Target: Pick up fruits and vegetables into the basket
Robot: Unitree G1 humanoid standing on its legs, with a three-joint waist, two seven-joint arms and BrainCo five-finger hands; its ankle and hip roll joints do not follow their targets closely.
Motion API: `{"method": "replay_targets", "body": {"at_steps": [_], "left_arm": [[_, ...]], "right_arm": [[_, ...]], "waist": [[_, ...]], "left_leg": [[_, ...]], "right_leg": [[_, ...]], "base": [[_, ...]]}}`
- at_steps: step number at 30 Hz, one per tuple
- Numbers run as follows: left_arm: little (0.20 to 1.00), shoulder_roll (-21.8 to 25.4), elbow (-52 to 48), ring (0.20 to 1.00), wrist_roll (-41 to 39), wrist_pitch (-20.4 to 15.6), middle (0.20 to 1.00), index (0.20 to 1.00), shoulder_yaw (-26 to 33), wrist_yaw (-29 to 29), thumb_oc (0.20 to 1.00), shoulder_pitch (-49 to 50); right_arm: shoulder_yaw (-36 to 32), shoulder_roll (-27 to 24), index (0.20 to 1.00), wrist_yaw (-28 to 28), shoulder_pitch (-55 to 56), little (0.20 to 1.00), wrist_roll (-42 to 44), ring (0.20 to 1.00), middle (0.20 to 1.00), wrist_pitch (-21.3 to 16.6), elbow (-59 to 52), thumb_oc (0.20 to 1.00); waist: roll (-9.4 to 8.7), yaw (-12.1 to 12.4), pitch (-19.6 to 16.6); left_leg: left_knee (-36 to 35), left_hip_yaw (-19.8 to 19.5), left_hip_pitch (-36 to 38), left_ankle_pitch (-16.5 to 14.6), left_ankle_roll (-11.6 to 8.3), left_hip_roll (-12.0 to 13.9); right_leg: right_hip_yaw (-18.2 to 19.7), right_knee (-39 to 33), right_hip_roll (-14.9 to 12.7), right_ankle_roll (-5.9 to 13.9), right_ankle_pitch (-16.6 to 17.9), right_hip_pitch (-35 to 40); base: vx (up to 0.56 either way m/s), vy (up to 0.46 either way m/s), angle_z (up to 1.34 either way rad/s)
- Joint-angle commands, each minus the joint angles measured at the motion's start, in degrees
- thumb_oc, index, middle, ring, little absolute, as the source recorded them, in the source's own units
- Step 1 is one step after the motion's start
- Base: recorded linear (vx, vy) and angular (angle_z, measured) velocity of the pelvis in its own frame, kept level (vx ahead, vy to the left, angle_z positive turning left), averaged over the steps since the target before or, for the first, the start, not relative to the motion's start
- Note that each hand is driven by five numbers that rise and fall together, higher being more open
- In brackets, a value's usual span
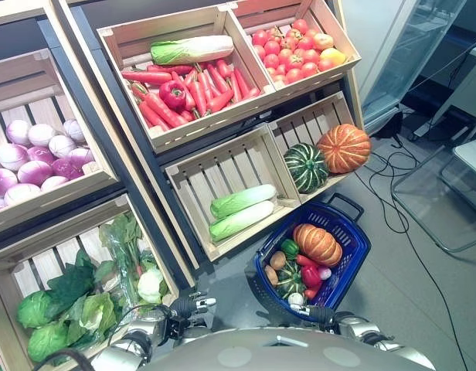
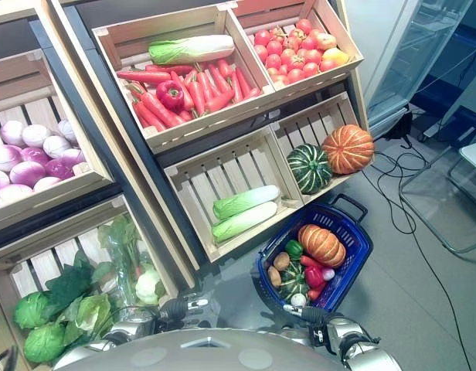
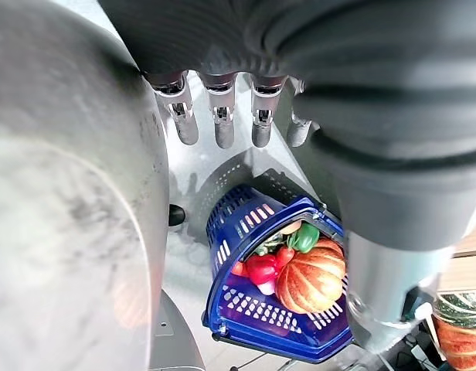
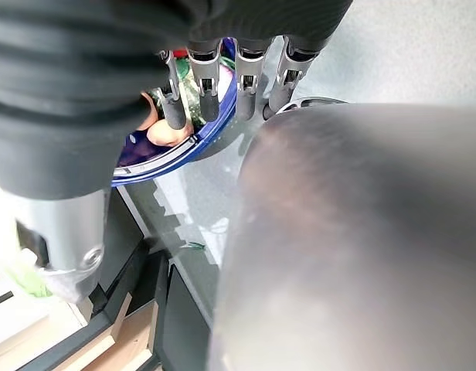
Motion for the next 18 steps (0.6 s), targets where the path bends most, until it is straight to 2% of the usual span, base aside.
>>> {"method": "replay_targets", "body": {"at_steps": [1, 2, 4, 6, 7, 8, 11, 12, 14, 16, 18], "left_arm": [[1.000, -0.1, 1.6, 1.000, 1.6, -8.6, 1.000, 1.000, -2.6, 3.8, 1.000, -3.6], [1.000, 0.3, -0.2, 1.000, 0.1, -10.6, 1.000, 1.000, -3.4, 5.6, 1.000, -3.9], [1.000, 0.9, -3.1, 1.000, -0.1, -12.9, 1.000, 1.000, -4.2, 7.5, 1.000, -3.9], [1.000, 1.4, -5.1, 1.000, -0.6, -13.2, 1.000, 1.000, -4.6, 8.3, 1.000, -4.0], [1.000, 2.1, -8.2, 1.000, -0.9, -14.2, 1.000, 1.000, -5.0, 9.5, 1.000, -4.0], [1.000, 2.3, -9.5, 1.000, -1.2, -14.2, 1.000, 1.000, -5.2, 9.8, 1.000, -3.9], [1.000, 2.2, -12.9, 1.000, -1.7, -17.2, 1.000, 1.000, -5.2, 11.0, 1.000, -3.8], [1.000, 2.4, -14.3, 1.000, -2.3, -19.3, 1.000, 1.000, -5.6, 11.5, 1.000, -3.8], [1.000, 4.0, -20.4, 1.000, -2.5, -19.5, 1.000, 1.000, -5.6, 13.6, 1.000, -2.9], [1.000, 6.6, -28.4, 1.000, -2.3, -18.8, 1.000, 1.000, -4.7, 16.1, 1.000, -0.8], [1.000, 9.1, -34.2, 1.000, 0.4, -20.5, 1.000, 1.000, -4.0, 19.9, 1.000, 0.8]], "right_arm": [[2.6, 1.5, 1.000, -1.5, -2.5, 1.000, 0.2, 1.000, 1.000, -3.8, 3.7, 1.000], [2.5, 1.1, 1.000, -2.0, -2.9, 1.000, 3.4, 1.000, 1.000, -6.4, 2.4, 1.000], [1.7, 0.5, 1.000, -2.7, -3.3, 1.000, 6.3, 1.000, 1.000, -8.7, 0.6, 1.000], [1.2, 0.2, 1.000, -2.7, -3.6, 1.000, 7.7, 1.000, 1.000, -9.9, -0.5, 1.000], [0.8, -0.3, 1.000, -3.1, -3.9, 1.000, 9.8, 1.000, 1.000, -12.2, -2.6, 1.000], [0.7, -0.4, 1.000, -3.9, -3.9, 1.000, 10.1, 1.000, 1.000, -16.3, -3.4, 1.000], [0.0, -0.3, 1.000, -5.8, -4.7, 1.000, 11.9, 1.000, 1.000, -21.6, -5.2, 1.000], [-0.2, -0.5, 1.000, -7.1, -4.6, 1.000, 12.1, 1.000, 1.000, -24.4, -6.6, 1.000], [-0.1, -1.5, 1.000, -9.1, -3.4, 1.000, 13.4, 1.000, 1.000, -23.7, -14.1, 1.000], [-0.4, -2.6, 1.000, -11.8, -0.4, 1.000, 14.4, 1.000, 1.000, -20.8, -25.5, 1.000], [-1.0, -3.5, 1.000, -14.0, 2.4, 1.000, 14.0, 1.000, 1.000, -20.7, -33.9, 1.000]], "waist": [[-1.34, 0.5, 2.6], [-1.26, 0.6, 2.8], [-1.22, 0.8, 3.1], [-1.18, 0.9, 3.2], [-1.17, 1.0, 3.3], [-1.19, 1.1, 3.3], [-0.52, 1.0, 3.1], [-0.17, 0.9, 3.1], [-0.03, 0.6, 3.3], [-0.37, 0.1, 3.8], [-0.78, -0.5, 4.3]], "left_leg": [[1.1, 0.8, 1.7, -7.4, 3.13, -2.3], [1.2, 0.6, 1.5, -7.3, 3.06, -2.3], [1.2, 0.5, 1.3, -7.3, 3.03, -2.3], [1.3, 0.4, 1.2, -7.3, 3.01, -2.2], [1.3, 0.3, 1.1, -7.2, 2.96, -2.1], [1.3, 0.2, 1.0, -7.2, 2.94, -2.1], [1.1, 0.1, 0.6, -6.8, 2.68, -2.0], [1.0, 0.1, 0.6, -6.9, 2.79, -2.1], [0.9, 0.2, 0.5, -6.8, 2.77, -1.9], [1.1, 0.4, 0.2, -6.6, 2.59, -1.5], [1.2, 0.7, -0.1, -6.3, 2.53, -1.0]], "right_leg": [[1.0, 3.0, -2.5, 3.29, -0.5, -1.2], [1.0, 3.1, -2.5, 3.33, -0.5, -1.4], [1.1, 3.1, -2.5, 3.34, -0.5, -1.5], [1.1, 3.2, -2.5, 3.37, -0.4, -1.6], [1.1, 3.1, -2.5, 3.36, -0.3, -1.7], [1.1, 3.0, -2.5, 3.36, -0.3, -1.7], [1.2, 2.8, -2.3, 3.18, 0.0, -2.1], [1.2, 2.7, -2.3, 3.10, 0.0, -2.1], [1.1, 2.8, -2.5, 3.13, -0.1, -2.2], [1.2, 3.1, -2.6, 3.26, -0.2, -2.6], [1.5, 3.9, -2.6, 3.20, -0.4, -3.1]], "base": [[0.00, 0.000, 0.00], [0.00, 0.000, 0.00], [0.00, 0.000, 0.00], [0.00, -0.015, 0.00], [0.00, 0.000, 0.00], [0.03, -0.035, 0.01], [0.05, 0.008, 0.01], [0.05, 0.017, 0.00], [0.05, -0.013, 0.01], [0.04, -0.074, 0.02], [0.07, -0.111, 0.04]]}}
